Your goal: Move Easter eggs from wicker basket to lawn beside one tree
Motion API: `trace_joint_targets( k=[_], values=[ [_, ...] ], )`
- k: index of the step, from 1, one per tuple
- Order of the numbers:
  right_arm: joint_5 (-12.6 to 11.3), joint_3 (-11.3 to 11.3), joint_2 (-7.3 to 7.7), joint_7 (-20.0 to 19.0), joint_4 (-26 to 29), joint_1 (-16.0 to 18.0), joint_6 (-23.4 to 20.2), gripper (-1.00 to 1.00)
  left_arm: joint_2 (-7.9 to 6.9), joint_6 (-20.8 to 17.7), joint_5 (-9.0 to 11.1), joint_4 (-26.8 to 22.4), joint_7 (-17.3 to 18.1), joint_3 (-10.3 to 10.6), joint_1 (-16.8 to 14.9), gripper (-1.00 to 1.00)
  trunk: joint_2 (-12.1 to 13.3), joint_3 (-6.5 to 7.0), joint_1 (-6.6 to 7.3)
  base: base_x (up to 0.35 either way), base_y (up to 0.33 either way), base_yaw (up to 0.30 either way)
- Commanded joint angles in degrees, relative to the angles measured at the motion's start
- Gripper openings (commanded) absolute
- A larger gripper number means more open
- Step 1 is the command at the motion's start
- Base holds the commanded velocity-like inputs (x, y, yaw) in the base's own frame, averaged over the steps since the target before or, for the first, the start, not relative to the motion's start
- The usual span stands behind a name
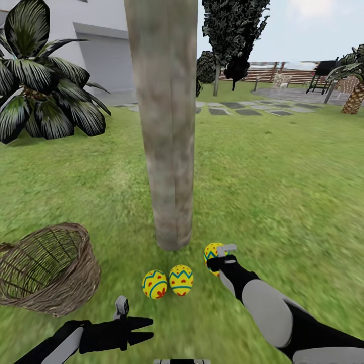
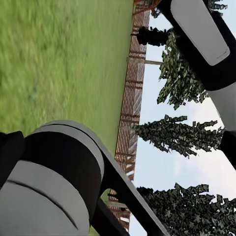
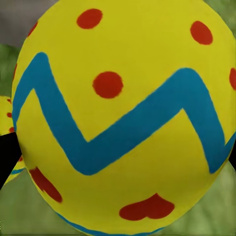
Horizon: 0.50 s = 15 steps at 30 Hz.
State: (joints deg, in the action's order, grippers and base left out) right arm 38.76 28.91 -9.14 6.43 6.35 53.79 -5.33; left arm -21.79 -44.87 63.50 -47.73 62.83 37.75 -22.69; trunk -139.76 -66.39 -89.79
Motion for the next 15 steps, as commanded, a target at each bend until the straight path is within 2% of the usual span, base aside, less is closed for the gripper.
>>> trace_joint_targets(
  k=[1,5,9,15],
  values=[
    [0.4,0.2,-0.07,0.2,0.0,0.2,-1.5,-1.0,-0.03,-0.4,0.5,0.0,0.0,0.3,-0.1,1.0,-0.4,-0.23,-0.21,0.0,0.0,0.0],
    [0.4,0.2,-0.4,0.2,-0.3,0.5,-3.4,-1.0,-0.01,-0.4,0.5,0.0,0.0,0.3,-0.1,1.0,-2.0,-0.95,-1.09,0.0,0.0,0.0],
    [0.3,0.3,-0.44,-0.5,-0.3,2.2,-4.8,-1.0,0.06,-0.4,0.5,0.0,0.0,0.3,-0.1,1.0,-3.5,-1.68,-1.89,0.0,0.0,0.0],
    [0.4,0.3,-0.44,-0.7,-0.1,2.3,-4.6,-1.0,0.08,-0.4,0.5,0.0,0.0,0.3,-0.1,1.0,-3.6,-3.01,-2.04,0.0,0.0,0.0]
  ],
)
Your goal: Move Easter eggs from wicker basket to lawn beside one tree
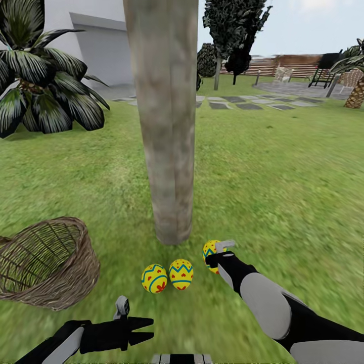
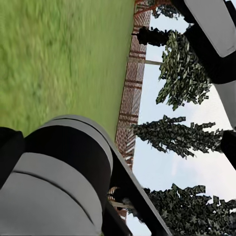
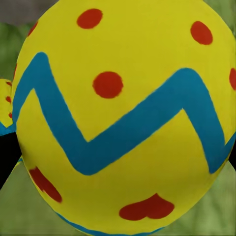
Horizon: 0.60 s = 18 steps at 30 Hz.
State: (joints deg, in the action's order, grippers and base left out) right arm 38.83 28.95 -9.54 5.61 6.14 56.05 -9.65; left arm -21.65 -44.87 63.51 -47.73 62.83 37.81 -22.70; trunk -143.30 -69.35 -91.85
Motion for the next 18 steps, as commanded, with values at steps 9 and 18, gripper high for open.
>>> trace_joint_targets(
  k=[9,18],
  values=[
    [0.3,0.2,-0.13,-2.0,-0.1,0.0,-0.2,-1.0,-0.14,-0.4,0.5,0.0,0.0,0.2,-0.1,1.0,-0.1,-2.05,-0.22,0.0,0.0,0.0],
    [0.3,0.2,-0.13,-2.0,-0.1,0.0,-0.2,-1.0,-0.23,-0.4,0.5,0.1,0.0,0.2,-0.1,1.0,-0.2,-2.27,-0.24,0.003,0.0,0.0]
  ],
)
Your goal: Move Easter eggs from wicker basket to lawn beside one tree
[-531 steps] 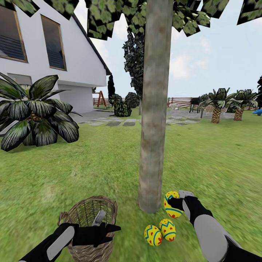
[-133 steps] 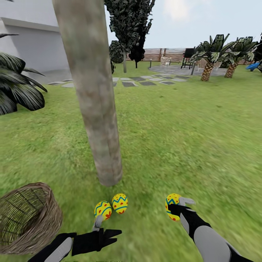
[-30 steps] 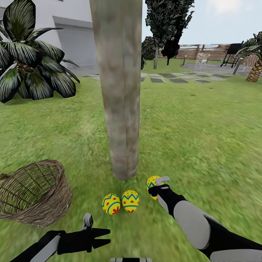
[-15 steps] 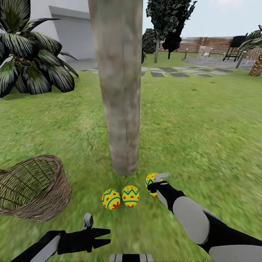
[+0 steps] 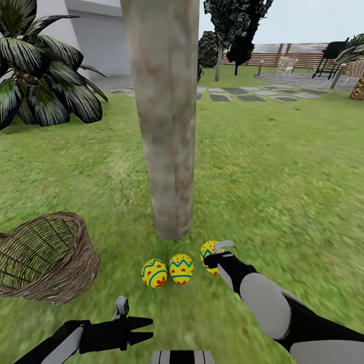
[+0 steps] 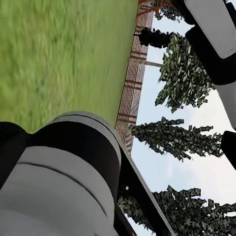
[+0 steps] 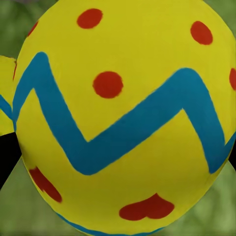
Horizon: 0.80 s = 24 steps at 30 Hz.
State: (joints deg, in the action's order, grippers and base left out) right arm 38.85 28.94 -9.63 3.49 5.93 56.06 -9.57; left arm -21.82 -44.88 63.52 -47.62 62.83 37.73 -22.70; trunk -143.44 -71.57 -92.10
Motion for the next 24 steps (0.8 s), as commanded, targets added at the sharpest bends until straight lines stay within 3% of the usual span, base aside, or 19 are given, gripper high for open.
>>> trace_joint_targets(
  k=[1,7,12,15,24],
  values=[
    [0.3,0.2,-0.04,0.1,0.1,0.0,-0.3,-1.0,-0.06,-0.4,0.5,0.2,0.0,0.2,-0.1,1.0,0.0,-0.04,0.01,0.178,0.039,0.0],
    [0.3,0.2,-0.04,0.1,0.0,0.0,-0.3,-1.0,-0.06,-0.4,0.5,0.5,0.0,0.2,-0.1,1.0,0.0,-0.04,0.01,0.295,0.078,0.0],
    [0.3,0.2,-0.04,0.1,0.0,0.0,-0.1,-1.0,-0.77,-0.4,0.7,0.5,0.0,0.2,-0.1,1.0,0.0,-0.04,0.01,0.044,0.012,0.0],
    [0.3,0.2,-0.04,0.1,0.0,0.0,-0.1,-1.0,-2.1,-0.3,1.0,0.1,1.0,0.2,0.0,1.0,-0.1,-0.71,-0.07,0.001,0.0,0.0],
    [0.3,0.2,-0.04,0.1,-0.1,0.0,-0.2,-1.0,-2.35,-0.3,0.6,0.0,2.6,0.2,0.0,1.0,-0.2,-2.7,-0.3,0.0,0.0,0.0]
  ],
)
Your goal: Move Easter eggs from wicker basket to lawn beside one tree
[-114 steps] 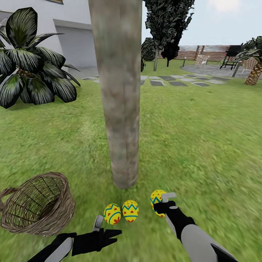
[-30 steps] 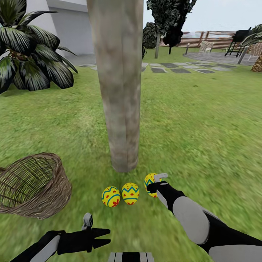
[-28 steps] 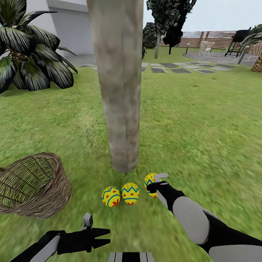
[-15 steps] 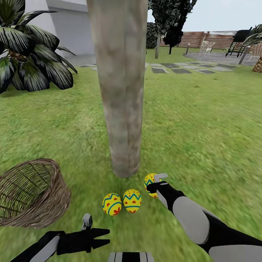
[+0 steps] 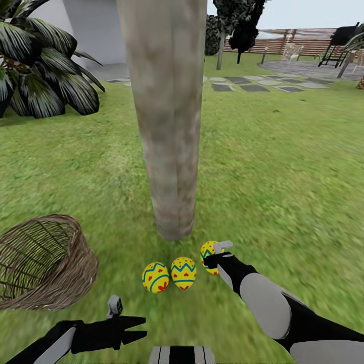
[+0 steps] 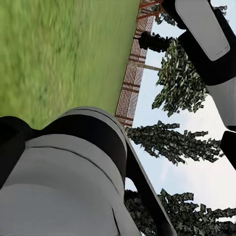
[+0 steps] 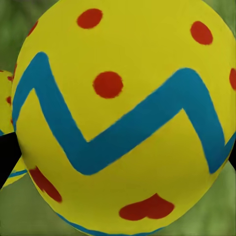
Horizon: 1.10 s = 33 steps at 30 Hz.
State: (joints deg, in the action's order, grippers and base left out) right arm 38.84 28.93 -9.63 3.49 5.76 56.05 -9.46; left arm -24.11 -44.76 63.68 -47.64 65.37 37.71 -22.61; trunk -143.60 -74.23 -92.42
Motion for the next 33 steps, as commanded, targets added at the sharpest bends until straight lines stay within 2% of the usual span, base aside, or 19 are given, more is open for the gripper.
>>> trace_joint_targets(
  k=[1,25,33],
  values=[
    [0.3,0.2,-0.04,0.1,-0.1,0.0,-0.3,-1.0,-0.06,-0.4,0.5,0.0,0.0,0.3,-0.1,1.0,0.0,-0.27,-0.01,0.0,0.0,0.0],
    [0.2,0.2,-0.04,0.8,-0.3,0.0,0.1,-1.0,0.12,-0.4,0.5,-0.2,0.0,0.3,-0.1,1.0,-0.4,-5.59,-0.63,0.0,0.0,0.0],
    [0.2,0.2,-0.04,0.9,-0.3,0.0,0.0,-1.0,0.03,-0.5,0.5,0.5,0.1,0.3,-0.1,1.0,-0.4,-5.59,-0.63,0.054,0.0,0.0]
  ],
)
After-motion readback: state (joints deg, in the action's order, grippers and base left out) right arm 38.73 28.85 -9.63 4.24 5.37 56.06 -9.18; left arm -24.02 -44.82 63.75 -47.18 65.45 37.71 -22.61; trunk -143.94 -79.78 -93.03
